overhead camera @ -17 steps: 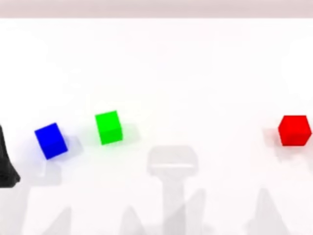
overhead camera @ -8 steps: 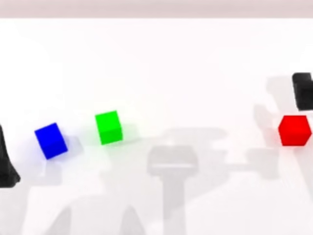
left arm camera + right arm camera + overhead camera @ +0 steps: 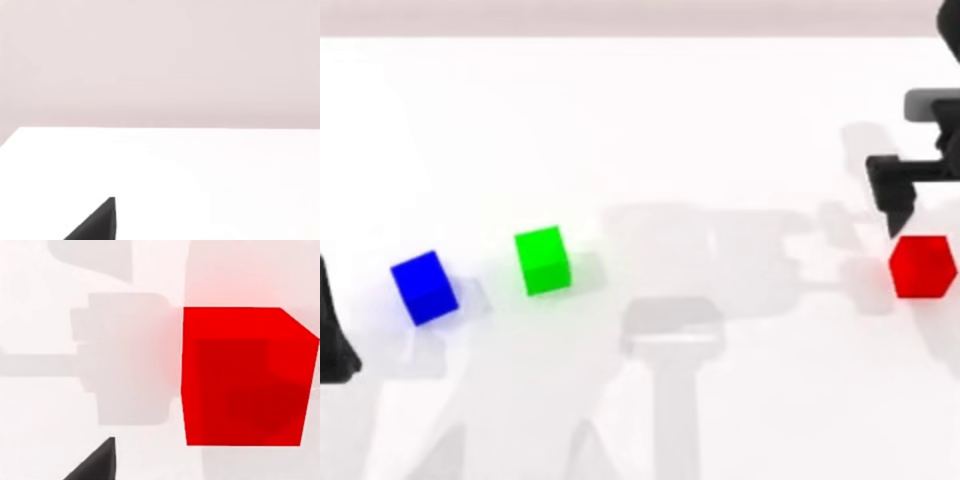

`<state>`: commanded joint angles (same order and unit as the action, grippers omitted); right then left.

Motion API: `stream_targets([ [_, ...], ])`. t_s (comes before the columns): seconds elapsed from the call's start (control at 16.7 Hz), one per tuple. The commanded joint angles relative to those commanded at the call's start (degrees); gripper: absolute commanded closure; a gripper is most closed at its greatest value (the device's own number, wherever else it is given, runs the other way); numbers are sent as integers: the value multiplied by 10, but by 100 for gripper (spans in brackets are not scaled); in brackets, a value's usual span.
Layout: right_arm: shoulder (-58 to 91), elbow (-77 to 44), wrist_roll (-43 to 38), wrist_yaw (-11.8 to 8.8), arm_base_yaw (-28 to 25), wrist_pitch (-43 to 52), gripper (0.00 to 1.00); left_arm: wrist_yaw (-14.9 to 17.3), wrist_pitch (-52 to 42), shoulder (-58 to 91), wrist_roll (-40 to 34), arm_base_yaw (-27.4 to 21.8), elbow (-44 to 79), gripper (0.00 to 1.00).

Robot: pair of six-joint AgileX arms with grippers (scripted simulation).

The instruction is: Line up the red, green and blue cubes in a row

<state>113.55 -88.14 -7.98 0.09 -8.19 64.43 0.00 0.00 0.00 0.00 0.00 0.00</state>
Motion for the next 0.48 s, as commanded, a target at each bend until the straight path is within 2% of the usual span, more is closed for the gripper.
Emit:
stream_targets([
  [0.48, 10, 15, 1, 0, 1, -22, 0, 0, 0, 0, 0, 0, 0, 0],
])
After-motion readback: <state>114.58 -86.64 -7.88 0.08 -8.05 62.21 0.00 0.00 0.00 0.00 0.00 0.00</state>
